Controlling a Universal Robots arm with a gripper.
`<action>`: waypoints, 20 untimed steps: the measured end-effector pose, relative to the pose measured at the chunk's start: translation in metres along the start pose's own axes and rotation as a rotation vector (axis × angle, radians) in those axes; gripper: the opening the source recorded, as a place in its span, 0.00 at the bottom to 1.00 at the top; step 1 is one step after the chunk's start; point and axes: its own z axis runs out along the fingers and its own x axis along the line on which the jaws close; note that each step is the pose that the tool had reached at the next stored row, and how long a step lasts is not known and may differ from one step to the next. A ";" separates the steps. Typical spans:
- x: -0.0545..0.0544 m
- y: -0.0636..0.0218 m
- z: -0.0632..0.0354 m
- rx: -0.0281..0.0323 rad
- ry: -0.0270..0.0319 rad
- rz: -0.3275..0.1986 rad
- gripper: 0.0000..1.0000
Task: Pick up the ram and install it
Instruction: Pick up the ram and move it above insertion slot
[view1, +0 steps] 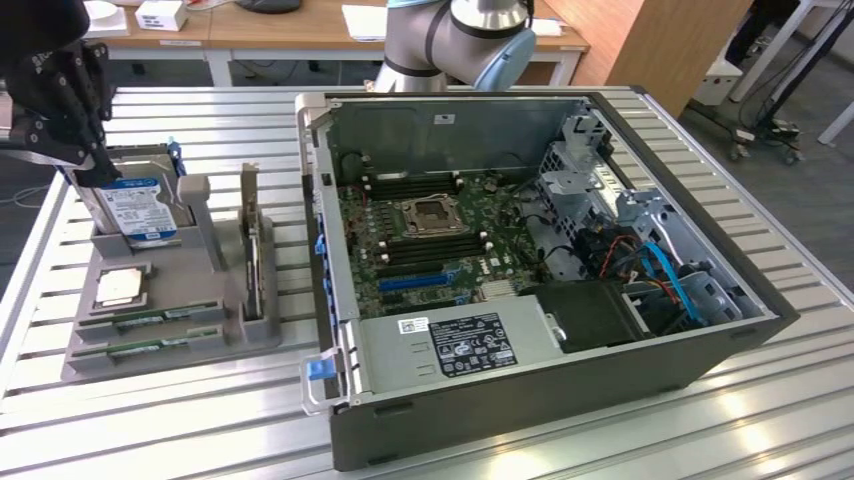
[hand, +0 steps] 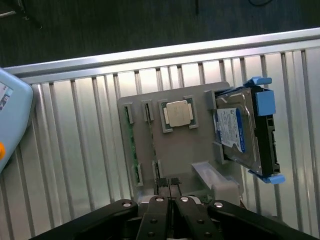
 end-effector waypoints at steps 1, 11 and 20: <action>0.000 0.0000 0.0000 0.0000 0.0000 0.000 0.10; 0.000 0.0000 0.0002 -0.0003 0.0005 -0.021 0.10; 0.000 0.0000 0.0002 -0.0003 0.0005 -0.023 0.10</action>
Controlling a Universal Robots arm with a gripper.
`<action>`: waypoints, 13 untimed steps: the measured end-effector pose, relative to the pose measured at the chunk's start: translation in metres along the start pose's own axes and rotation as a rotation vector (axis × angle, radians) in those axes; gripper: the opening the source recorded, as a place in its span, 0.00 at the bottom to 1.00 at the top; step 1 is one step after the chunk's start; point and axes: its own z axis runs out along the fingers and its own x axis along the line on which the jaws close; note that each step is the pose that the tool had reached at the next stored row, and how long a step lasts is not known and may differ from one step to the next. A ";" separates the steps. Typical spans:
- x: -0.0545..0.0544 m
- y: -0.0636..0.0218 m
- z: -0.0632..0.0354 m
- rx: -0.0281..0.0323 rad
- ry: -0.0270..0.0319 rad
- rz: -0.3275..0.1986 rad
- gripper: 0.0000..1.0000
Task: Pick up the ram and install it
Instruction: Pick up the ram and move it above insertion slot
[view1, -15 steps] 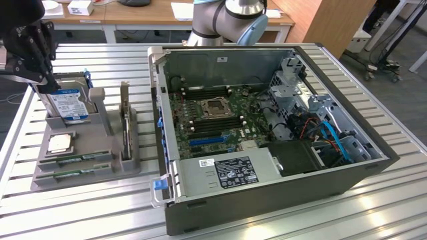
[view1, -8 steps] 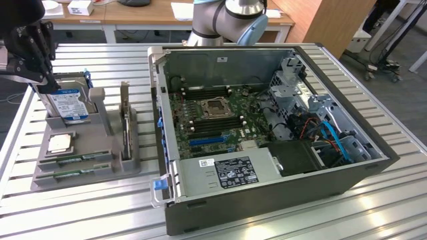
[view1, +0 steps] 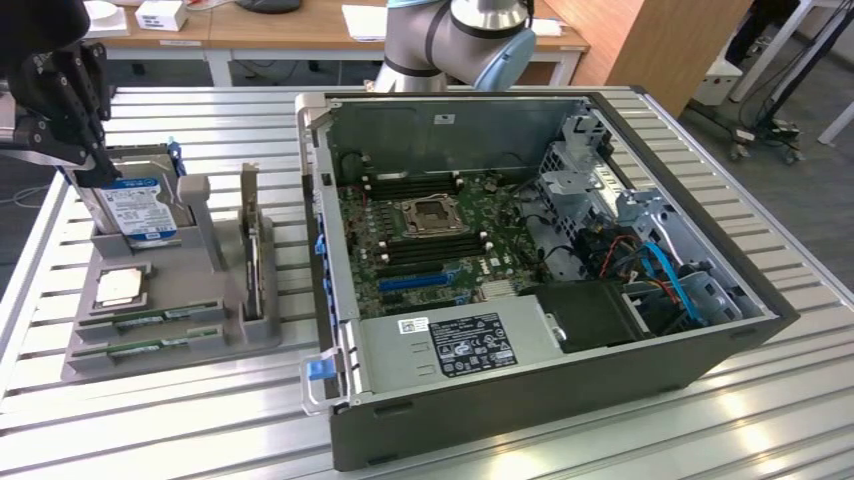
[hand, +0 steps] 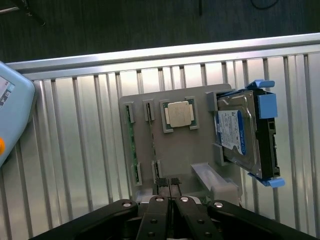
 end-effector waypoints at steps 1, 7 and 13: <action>0.000 0.0000 0.0000 0.0000 0.0000 0.000 0.10; 0.000 0.0000 0.0000 -0.0001 0.0000 0.000 0.11; 0.000 0.0000 0.0000 0.0000 0.0000 0.000 0.29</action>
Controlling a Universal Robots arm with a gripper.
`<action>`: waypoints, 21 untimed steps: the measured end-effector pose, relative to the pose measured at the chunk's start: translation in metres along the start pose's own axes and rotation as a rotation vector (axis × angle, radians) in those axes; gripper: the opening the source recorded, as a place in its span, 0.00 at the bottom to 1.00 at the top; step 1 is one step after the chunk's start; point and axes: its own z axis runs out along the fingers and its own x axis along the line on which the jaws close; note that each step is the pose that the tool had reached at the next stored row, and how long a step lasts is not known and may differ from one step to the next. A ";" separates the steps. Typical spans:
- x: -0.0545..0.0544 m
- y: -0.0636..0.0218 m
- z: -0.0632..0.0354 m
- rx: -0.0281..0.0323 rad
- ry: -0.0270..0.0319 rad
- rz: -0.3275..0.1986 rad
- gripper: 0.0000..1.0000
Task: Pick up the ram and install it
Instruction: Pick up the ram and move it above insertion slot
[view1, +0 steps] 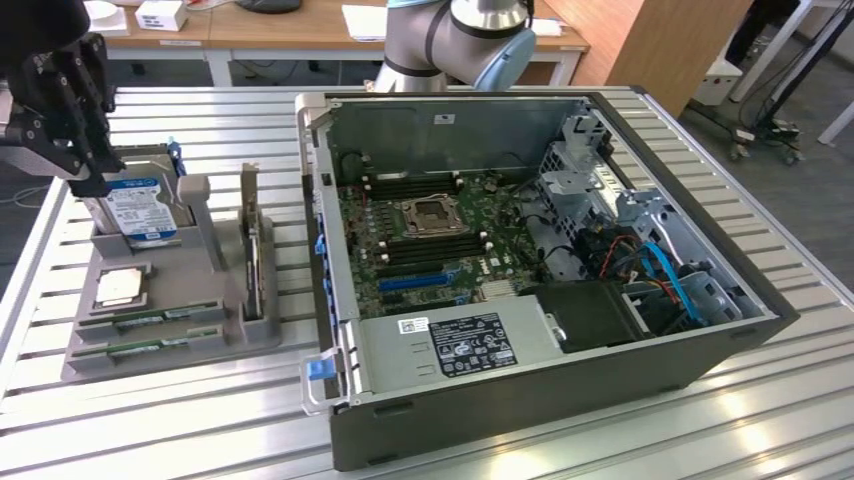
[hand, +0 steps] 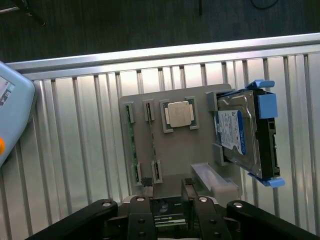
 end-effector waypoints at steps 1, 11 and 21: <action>0.000 0.0000 0.0000 0.0001 0.0000 0.000 0.36; 0.000 -0.0004 0.0143 0.0000 0.0000 0.000 0.36; 0.000 -0.0008 0.0326 0.0000 0.0000 0.000 0.36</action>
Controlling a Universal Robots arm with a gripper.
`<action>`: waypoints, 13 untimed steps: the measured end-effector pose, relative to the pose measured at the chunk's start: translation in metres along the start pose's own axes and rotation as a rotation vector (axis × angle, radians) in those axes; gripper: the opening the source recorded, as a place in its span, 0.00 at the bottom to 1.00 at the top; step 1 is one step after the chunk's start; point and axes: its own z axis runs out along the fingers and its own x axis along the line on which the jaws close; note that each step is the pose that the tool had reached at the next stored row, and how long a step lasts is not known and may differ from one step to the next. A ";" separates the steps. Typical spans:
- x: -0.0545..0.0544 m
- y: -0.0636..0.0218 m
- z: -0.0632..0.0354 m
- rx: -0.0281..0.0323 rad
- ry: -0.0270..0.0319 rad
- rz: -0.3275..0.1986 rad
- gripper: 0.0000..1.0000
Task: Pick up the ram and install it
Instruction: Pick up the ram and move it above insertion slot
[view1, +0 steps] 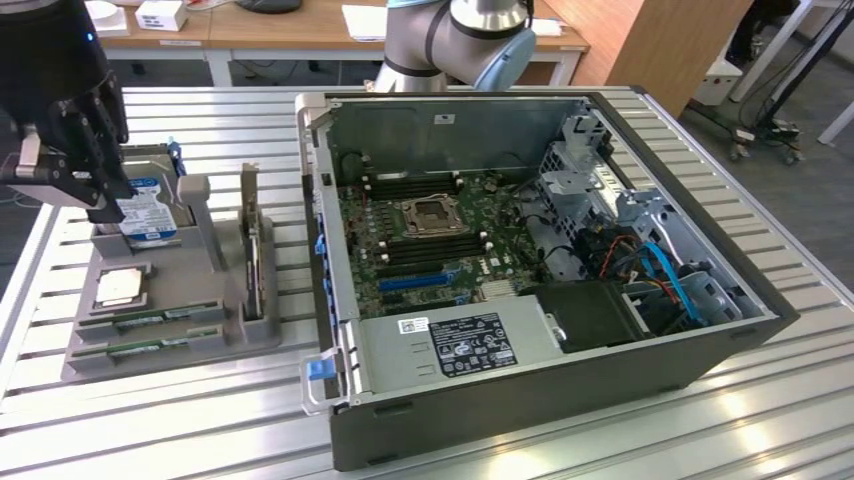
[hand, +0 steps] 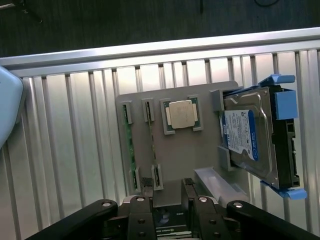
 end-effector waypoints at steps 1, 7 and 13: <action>0.000 0.0000 0.0018 -0.0001 0.0001 0.000 0.36; 0.000 -0.0003 0.0128 0.0000 0.0000 -0.003 0.36; 0.000 -0.0006 0.0236 -0.0001 0.0002 -0.007 0.36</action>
